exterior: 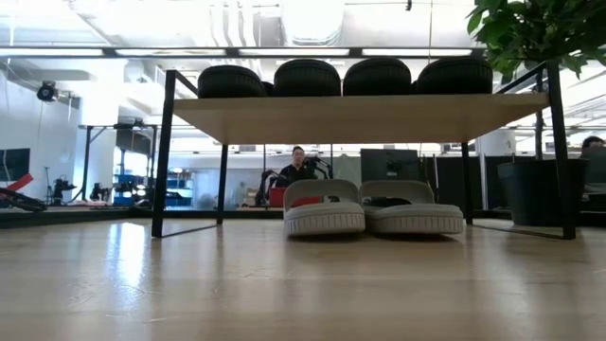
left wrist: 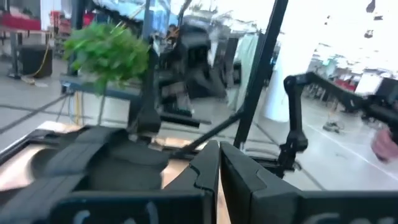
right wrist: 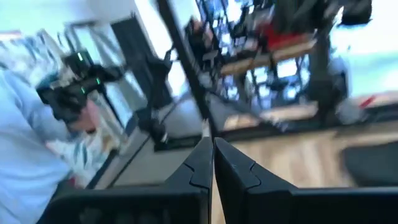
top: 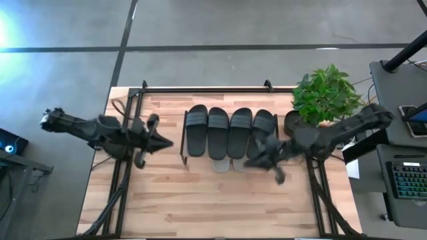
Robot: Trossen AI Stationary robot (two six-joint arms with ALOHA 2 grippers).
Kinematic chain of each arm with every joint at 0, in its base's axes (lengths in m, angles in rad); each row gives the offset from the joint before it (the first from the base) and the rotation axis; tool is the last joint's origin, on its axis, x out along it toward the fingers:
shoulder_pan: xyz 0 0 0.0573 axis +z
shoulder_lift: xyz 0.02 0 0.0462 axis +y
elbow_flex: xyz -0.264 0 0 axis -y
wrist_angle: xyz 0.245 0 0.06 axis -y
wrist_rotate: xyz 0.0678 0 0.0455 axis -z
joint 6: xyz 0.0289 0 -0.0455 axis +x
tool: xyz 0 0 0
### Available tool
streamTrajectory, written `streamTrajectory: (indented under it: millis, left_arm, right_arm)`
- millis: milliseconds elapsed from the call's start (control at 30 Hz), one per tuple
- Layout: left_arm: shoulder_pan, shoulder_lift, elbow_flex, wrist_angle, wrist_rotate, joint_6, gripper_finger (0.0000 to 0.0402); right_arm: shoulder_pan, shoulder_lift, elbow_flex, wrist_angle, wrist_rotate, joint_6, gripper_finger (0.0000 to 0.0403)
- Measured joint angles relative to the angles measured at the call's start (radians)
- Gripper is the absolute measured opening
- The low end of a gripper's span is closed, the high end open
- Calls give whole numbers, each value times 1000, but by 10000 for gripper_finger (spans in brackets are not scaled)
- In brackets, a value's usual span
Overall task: Pick and place slides into the shelf
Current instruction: Return to Home Position
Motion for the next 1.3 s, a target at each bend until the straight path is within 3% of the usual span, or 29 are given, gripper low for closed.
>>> streamTrajectory:
  millis: [100, 167, 367, 467, 600, 767, 867, 967, 1300]
  left_arm:
    - [46, -118, -1, -182, 24, -6, 0]
    - [56, -184, -11, -267, 12, -12, 0]
    - [57, -402, -102, -292, -17, 47, 0]
    - [57, -519, -173, -317, -109, 47, 0]
    - [57, -662, -264, -345, -141, 55, 0]
    - [57, -645, -301, -358, -158, 11, 0]
    - [58, -637, -329, -380, -203, -7, 0]
    - [57, -656, -342, -366, -186, -5, 0]
    - [59, -656, -398, -407, -198, -59, 0]
  right_arm:
    - [-49, -133, -27, -140, -8, -20, 8]
    - [-50, -211, -60, -218, 48, -12, 9]
    - [-47, -387, -199, -238, 104, -15, 9]
    - [-45, -446, -280, -253, 107, -15, 8]
    - [-55, -531, -370, -300, 167, -6, 8]
    - [-63, -596, -452, -297, 278, 182, 8]
    - [-62, -630, -480, -216, 169, 19, 8]
    - [-65, -678, -506, -210, 163, -72, 8]
    - [-68, -1036, -754, -131, 67, -166, 8]
